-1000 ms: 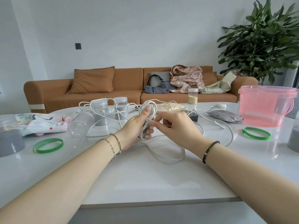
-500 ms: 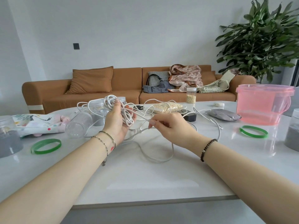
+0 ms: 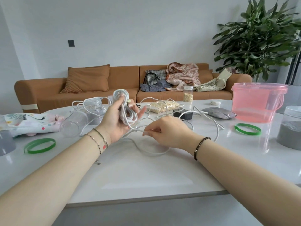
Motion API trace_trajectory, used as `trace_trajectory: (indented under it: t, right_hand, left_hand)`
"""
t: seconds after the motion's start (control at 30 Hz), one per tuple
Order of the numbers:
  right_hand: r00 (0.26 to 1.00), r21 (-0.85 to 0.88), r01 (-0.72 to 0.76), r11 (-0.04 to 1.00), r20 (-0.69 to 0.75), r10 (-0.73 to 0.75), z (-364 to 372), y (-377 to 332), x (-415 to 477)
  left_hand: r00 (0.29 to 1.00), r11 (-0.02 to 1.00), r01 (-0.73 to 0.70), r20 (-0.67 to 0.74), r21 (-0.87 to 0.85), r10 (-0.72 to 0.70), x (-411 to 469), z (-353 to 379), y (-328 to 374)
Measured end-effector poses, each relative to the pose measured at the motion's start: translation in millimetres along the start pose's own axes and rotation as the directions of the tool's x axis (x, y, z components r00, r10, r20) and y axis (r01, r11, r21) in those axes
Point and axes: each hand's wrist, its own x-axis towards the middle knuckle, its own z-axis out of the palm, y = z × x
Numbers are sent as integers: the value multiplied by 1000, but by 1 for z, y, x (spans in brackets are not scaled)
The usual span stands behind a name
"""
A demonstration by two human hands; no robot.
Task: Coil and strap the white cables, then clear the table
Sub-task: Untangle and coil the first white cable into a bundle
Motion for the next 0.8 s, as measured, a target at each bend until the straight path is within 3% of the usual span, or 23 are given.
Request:
trace_trajectory:
  t: [0.1,0.23,0.4,0.5,0.63,0.8]
  right_hand:
    - [993,-75,-68,995,-102,61,-2,6,3]
    - [962,-73,-171,983,-229,150,-6,12,6]
    - [934,-5,-25,1000,-356,21,-5,9,2]
    - [930,20,78,997,-361,-65,-4,9,2]
    - [935,61,180,982,-321,-151,-1,9,2]
    - [942,70,122,990,-322,-93,-3,9,3]
  left_hand:
    - [993,976,88,56,198,-101,-2,0,-8]
    - [999,926,33,21,376,-44,-1,1,-13]
    - [998,905,6,-60,425,21,3,-1,-11]
    - [996,890,25,-90,455,18,0,-2,-14]
    - [995,744,97,-88,662,-51,-5,-3,-17]
    - [995,670,89,-35,737,-93,-9,-1,-23]
